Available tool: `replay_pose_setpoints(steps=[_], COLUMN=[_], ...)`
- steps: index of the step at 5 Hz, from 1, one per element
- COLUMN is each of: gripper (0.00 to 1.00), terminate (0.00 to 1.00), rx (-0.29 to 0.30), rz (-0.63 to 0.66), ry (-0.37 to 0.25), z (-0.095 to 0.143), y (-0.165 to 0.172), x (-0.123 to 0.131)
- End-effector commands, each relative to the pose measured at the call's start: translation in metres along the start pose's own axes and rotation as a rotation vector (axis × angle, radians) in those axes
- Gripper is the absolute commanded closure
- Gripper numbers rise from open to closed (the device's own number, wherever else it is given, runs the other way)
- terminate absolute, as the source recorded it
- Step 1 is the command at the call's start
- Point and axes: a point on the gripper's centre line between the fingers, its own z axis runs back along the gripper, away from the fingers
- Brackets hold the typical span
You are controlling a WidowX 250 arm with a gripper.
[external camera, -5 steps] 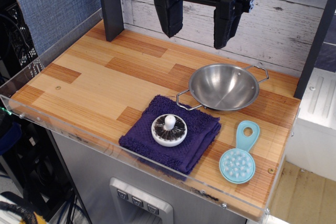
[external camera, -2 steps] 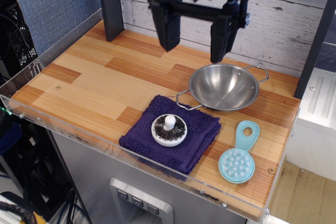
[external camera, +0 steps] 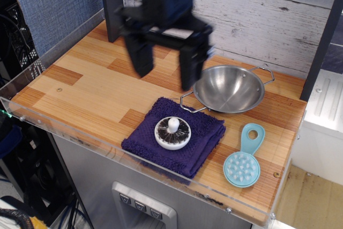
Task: Place the white donut in the pot
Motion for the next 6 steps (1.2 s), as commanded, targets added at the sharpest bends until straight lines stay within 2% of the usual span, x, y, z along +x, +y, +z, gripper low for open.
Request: replay_pose_setpoints(steps=[1,2,4,6], gripper=[0.0,0.0,0.0,0.0], terminate=[0.0,0.0,0.0,0.0], rx=[0.084,0.083,0.079,0.089], rz=[-0.016,-0.016,-0.032,-0.034], ry=[-0.093,-0.076,-0.068,-0.029], z=[-0.037,-0.053,-0.059,-0.071], y=[0.012,0.008,-0.003,-0.001], x=[-0.003,0.005,0.015,0.014])
